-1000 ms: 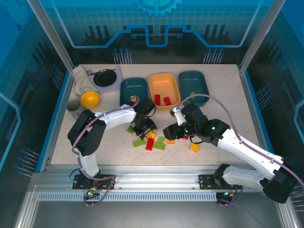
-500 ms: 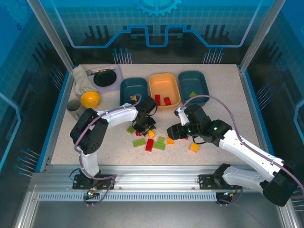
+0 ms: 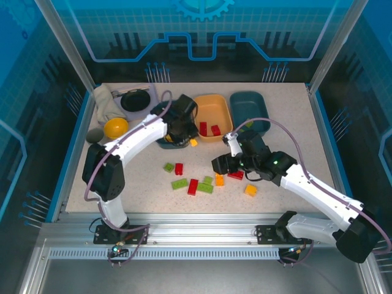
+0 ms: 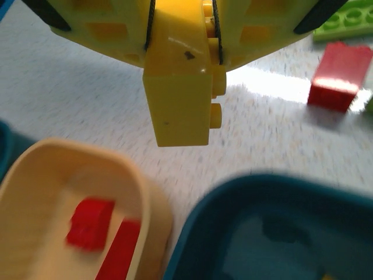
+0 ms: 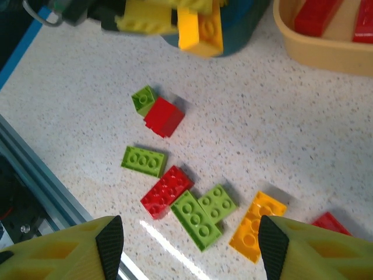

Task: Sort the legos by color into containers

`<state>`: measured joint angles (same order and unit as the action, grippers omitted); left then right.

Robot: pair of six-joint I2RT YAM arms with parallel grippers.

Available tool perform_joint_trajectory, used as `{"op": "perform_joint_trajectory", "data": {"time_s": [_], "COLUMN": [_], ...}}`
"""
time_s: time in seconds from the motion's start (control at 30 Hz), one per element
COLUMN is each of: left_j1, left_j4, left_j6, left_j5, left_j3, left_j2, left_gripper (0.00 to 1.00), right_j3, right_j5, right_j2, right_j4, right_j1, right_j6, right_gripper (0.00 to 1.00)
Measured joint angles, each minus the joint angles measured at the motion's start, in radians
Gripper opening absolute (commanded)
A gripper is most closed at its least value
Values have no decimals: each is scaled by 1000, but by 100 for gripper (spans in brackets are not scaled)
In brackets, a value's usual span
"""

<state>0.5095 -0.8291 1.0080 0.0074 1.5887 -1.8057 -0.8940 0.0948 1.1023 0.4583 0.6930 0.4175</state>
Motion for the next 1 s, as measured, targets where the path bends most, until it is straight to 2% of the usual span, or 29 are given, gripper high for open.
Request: {"op": "perform_joint_trajectory", "data": {"time_s": [0.17, 0.3, 0.6, 0.8, 1.0], "left_j1": [-128, -178, -210, -206, -185], "left_j4": [5, 5, -39, -88, -125], "left_j6": [-93, -174, -285, -315, -401], "left_j5": [0, 0, 14, 14, 29], "left_j3": [119, 234, 406, 405, 371], "left_j2": [-71, -200, -421, -431, -428], "left_gripper": [24, 24, 23, 24, 27], "right_j3": [-18, -74, -133, -133, -133], "right_j5": [1, 4, 19, 19, 19], "right_j2": [53, 116, 180, 188, 211], "right_j4": [-86, -122, -146, -145, -145], "right_j1": [0, 0, -16, -23, -29], "right_j6": [6, 11, 24, 31, 53], "right_gripper": [66, 66, 66, 66, 66]}}
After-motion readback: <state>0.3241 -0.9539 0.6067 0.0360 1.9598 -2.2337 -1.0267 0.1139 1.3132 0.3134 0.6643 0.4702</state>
